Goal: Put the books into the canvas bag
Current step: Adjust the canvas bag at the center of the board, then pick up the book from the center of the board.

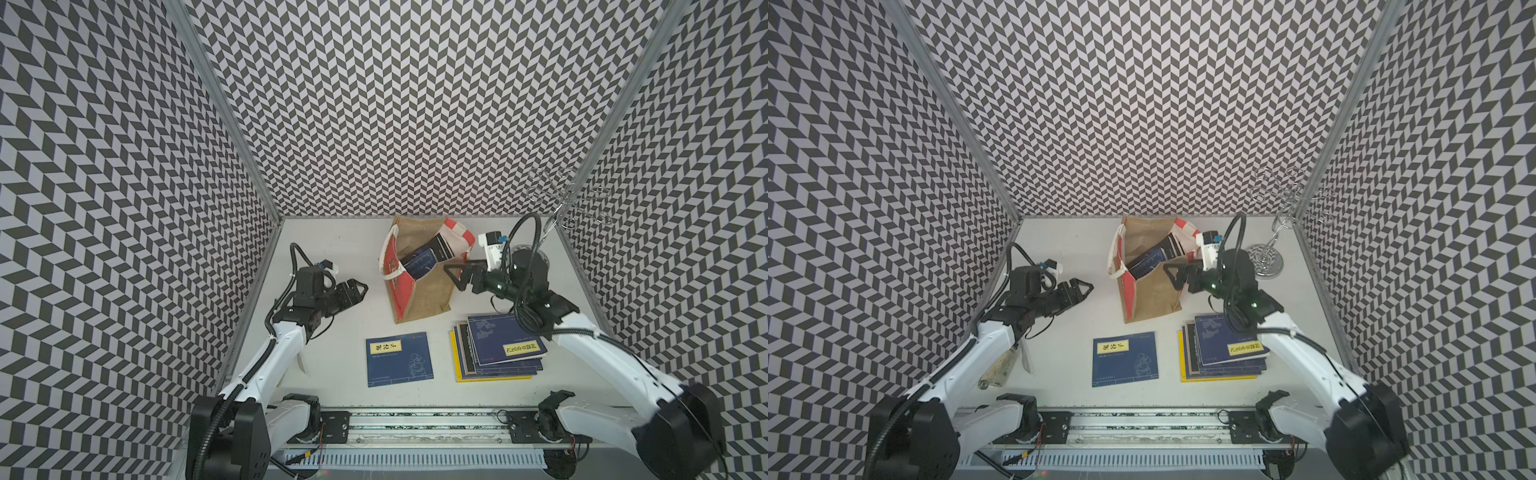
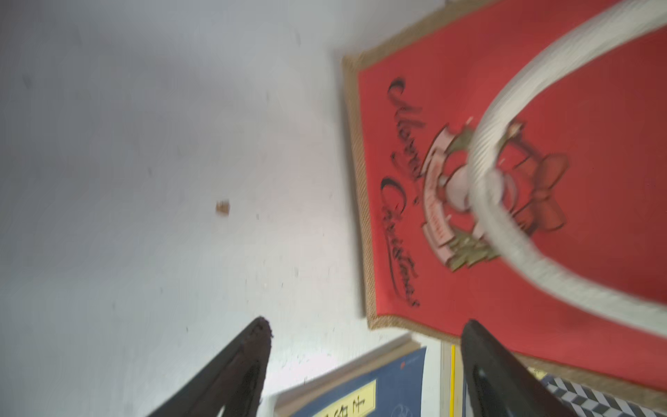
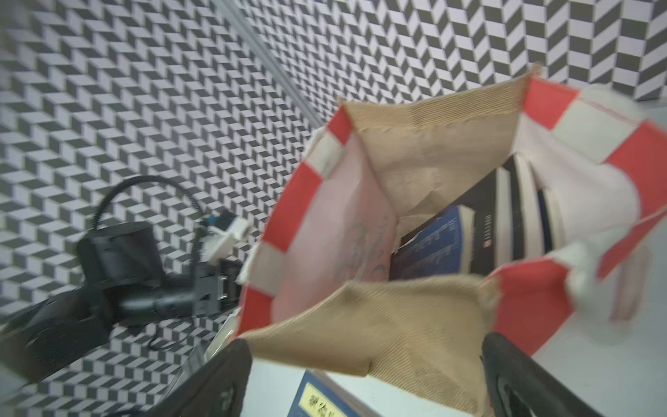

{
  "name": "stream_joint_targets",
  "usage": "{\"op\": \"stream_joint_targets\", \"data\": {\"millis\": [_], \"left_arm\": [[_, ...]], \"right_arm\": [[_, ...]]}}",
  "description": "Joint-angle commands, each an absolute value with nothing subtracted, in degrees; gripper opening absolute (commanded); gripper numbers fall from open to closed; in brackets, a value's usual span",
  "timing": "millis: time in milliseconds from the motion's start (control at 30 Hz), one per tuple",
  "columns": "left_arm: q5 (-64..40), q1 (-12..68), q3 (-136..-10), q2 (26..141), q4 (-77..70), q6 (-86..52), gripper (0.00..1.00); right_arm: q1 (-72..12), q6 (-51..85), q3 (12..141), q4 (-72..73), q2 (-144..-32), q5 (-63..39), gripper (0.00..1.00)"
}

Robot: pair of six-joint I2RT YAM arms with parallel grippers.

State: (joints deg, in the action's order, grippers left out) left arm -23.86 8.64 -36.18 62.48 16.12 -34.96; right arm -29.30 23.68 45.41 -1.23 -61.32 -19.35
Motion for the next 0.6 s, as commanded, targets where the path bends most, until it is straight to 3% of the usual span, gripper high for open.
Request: {"op": "stream_joint_targets", "data": {"millis": [0,233,567], "left_arm": [[-21.4,11.7,-32.9,56.9,18.3,-38.4,0.82],[-16.5,22.1,-24.6,47.4,20.8,-46.4,0.82],[-10.1,32.1,-17.9,45.4,23.7,-55.9,0.81]], "right_arm": [[-35.7,23.4,39.2,-9.5,-55.6,-11.4,0.99],[-49.7,30.0,29.8,-10.9,-55.0,-11.0,0.99],[-60.7,37.8,28.3,-5.4,-68.2,-7.8,0.99]]}}
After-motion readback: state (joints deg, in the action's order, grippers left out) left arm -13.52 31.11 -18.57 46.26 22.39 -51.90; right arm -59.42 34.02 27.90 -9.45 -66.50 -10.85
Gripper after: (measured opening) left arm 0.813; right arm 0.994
